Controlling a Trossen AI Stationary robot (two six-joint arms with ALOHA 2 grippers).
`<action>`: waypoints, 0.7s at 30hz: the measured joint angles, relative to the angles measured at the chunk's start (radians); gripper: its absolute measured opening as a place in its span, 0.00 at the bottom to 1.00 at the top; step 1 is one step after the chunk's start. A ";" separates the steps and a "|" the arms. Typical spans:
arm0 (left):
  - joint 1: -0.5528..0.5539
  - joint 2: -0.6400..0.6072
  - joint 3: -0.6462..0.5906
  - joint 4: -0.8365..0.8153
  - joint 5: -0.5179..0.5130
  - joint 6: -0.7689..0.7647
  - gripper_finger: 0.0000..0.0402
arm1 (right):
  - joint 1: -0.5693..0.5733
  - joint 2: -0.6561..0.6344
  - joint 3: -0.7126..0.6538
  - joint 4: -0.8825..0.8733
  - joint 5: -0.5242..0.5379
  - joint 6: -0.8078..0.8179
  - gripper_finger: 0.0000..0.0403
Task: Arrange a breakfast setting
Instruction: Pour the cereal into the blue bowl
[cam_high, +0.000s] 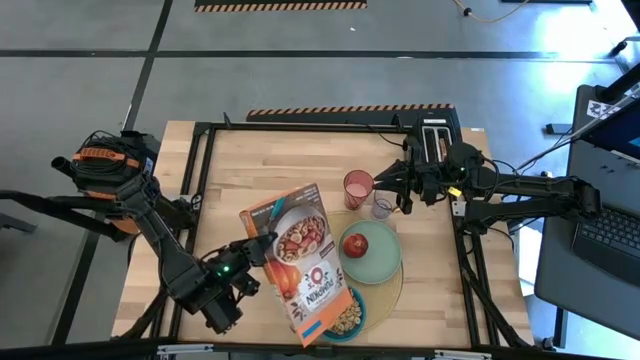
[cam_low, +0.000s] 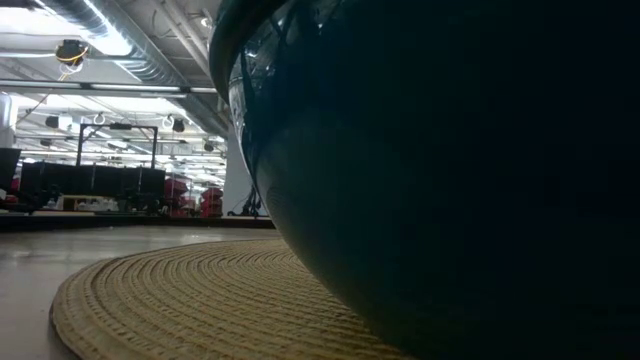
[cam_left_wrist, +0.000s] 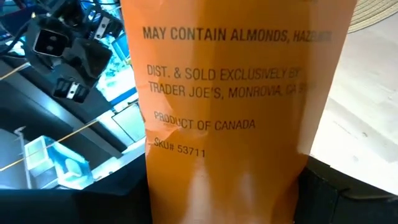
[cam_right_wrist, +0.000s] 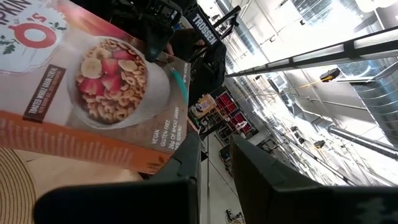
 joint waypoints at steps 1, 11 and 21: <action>0.000 0.000 0.000 0.000 0.008 0.000 0.62 | 0.000 0.000 0.000 0.000 0.000 0.000 0.14; 0.008 0.001 -0.013 0.001 -0.009 0.008 0.62 | 0.000 0.000 0.000 0.000 0.000 0.000 0.14; 0.008 0.001 -0.014 0.000 0.001 0.001 0.62 | 0.000 0.000 0.000 0.000 0.000 0.000 0.14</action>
